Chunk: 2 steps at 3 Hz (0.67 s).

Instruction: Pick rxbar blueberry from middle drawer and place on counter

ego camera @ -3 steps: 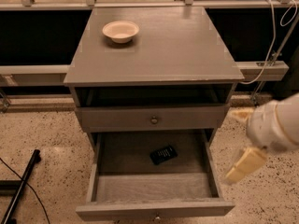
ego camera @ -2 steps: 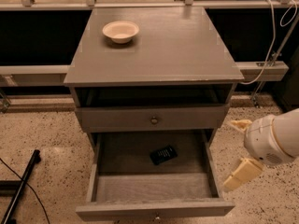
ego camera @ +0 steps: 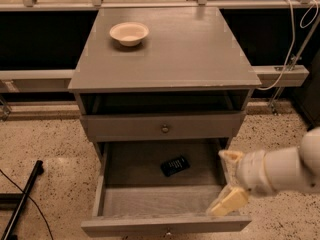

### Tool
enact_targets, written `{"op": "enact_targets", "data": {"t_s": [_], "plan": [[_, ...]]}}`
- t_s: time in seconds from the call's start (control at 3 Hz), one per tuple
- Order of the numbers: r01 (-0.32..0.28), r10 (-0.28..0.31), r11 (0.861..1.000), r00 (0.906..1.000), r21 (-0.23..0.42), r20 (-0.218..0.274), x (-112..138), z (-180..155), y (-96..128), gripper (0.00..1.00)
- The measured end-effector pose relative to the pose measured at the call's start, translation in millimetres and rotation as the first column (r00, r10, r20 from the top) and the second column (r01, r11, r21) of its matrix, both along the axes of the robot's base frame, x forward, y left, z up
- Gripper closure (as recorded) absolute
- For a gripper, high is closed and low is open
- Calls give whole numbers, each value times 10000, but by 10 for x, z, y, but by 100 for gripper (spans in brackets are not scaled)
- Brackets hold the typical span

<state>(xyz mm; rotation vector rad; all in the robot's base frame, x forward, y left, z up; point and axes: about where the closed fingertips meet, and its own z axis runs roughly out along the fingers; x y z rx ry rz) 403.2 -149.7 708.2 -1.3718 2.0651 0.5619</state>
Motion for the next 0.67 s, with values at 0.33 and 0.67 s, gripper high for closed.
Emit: {"op": "enact_targets", "data": {"t_s": [0.33,0.67], "plan": [[658,-694,9799,9975,1882,126,-44,-899,258,0],[777,-1080,9664,9877,2448,1130,142,-985,-3,0]]}}
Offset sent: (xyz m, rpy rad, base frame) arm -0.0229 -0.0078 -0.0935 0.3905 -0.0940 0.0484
